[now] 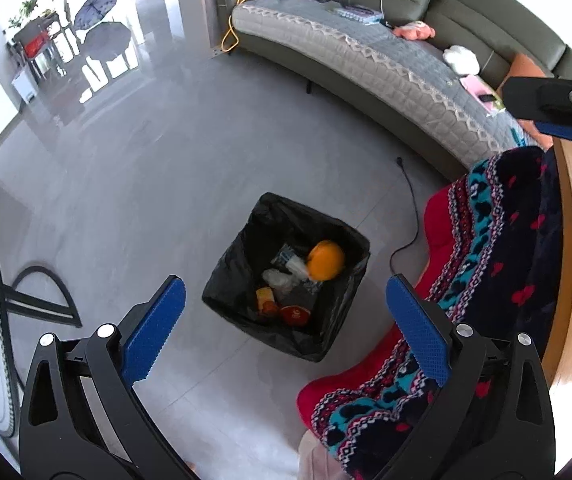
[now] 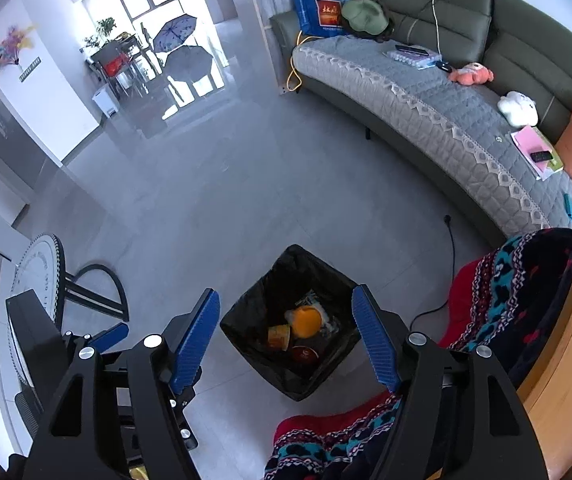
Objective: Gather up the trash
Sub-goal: 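Carry the orange and red cap to the bin and release both, then move both open tools back over the table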
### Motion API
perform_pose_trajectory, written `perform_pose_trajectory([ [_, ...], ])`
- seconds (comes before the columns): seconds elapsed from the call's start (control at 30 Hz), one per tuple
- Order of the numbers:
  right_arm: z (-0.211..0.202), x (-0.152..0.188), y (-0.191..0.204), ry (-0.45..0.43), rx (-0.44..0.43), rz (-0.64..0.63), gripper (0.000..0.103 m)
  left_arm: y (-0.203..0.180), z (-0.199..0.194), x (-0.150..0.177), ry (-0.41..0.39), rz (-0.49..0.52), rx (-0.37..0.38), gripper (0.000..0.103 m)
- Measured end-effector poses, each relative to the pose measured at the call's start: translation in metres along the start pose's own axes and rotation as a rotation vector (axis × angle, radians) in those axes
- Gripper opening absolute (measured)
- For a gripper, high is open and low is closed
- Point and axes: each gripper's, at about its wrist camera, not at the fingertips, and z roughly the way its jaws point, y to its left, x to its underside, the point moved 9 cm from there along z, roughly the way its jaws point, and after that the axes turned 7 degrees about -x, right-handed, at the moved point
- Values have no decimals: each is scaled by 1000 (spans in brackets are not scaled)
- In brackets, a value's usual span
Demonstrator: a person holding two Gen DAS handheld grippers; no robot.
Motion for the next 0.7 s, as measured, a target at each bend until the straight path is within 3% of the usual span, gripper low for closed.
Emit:
perform_pose_trajectory([
  [0.3,-17,17,-11,-4,2,41,70,-13,-8,5,-2,25,20,97],
  [0.7,-81,53,-44,-80,27,122,70,-72,-49,15,-65,161,71,97],
])
